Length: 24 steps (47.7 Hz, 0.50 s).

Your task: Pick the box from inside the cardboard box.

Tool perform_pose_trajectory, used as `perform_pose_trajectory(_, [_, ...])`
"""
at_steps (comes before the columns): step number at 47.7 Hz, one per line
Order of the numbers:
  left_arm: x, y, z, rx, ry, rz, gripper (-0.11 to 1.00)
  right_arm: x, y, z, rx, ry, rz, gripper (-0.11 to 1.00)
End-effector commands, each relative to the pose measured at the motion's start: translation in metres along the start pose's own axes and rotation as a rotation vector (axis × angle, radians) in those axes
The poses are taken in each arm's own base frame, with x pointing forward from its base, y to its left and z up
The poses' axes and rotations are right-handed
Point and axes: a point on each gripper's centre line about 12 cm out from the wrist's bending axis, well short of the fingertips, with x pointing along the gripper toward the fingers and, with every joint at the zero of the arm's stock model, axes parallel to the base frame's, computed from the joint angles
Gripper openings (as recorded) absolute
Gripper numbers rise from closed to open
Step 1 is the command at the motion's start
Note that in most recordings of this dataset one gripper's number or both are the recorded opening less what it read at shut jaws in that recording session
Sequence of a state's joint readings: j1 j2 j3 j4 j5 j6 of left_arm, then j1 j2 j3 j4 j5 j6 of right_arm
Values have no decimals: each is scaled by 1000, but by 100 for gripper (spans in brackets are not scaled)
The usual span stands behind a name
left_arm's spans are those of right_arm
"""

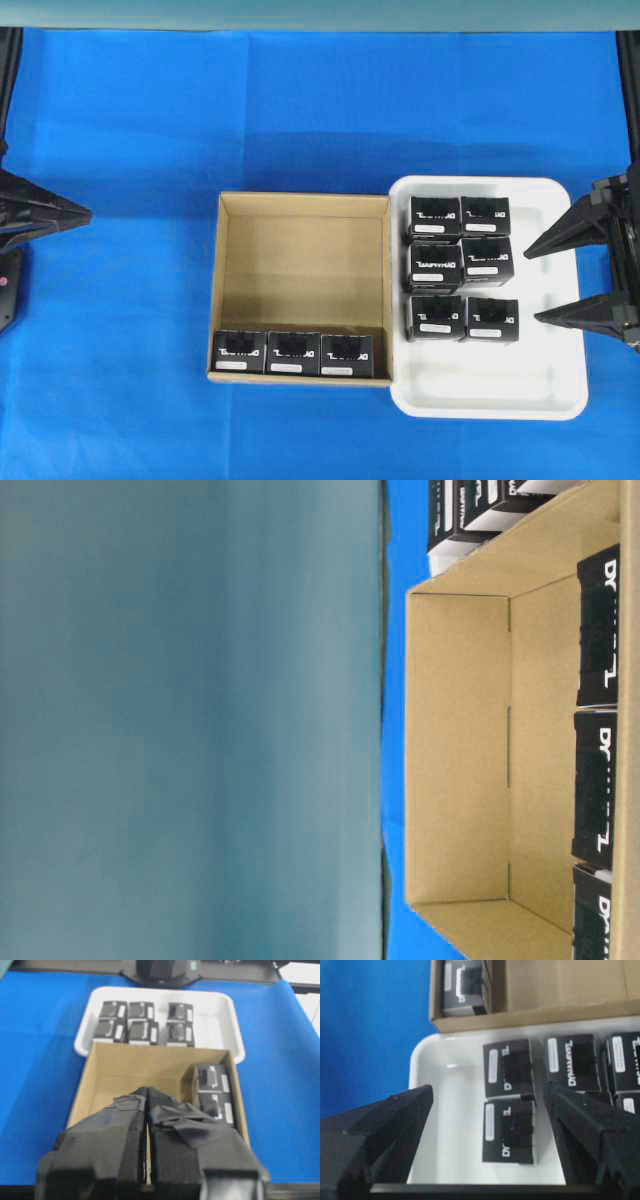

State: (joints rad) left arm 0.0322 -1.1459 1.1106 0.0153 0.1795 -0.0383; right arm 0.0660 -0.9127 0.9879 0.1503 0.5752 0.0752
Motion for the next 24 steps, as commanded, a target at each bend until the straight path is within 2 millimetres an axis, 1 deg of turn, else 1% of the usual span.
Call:
perform_pose_trajectory(1, [1,0,10,1,-23,1,-4,0,0,3,3,-17,2,94])
perform_pose_trajectory(24, [1,0,10,3,-23,1,-4,1,-4,1,12,-16,-15,94])
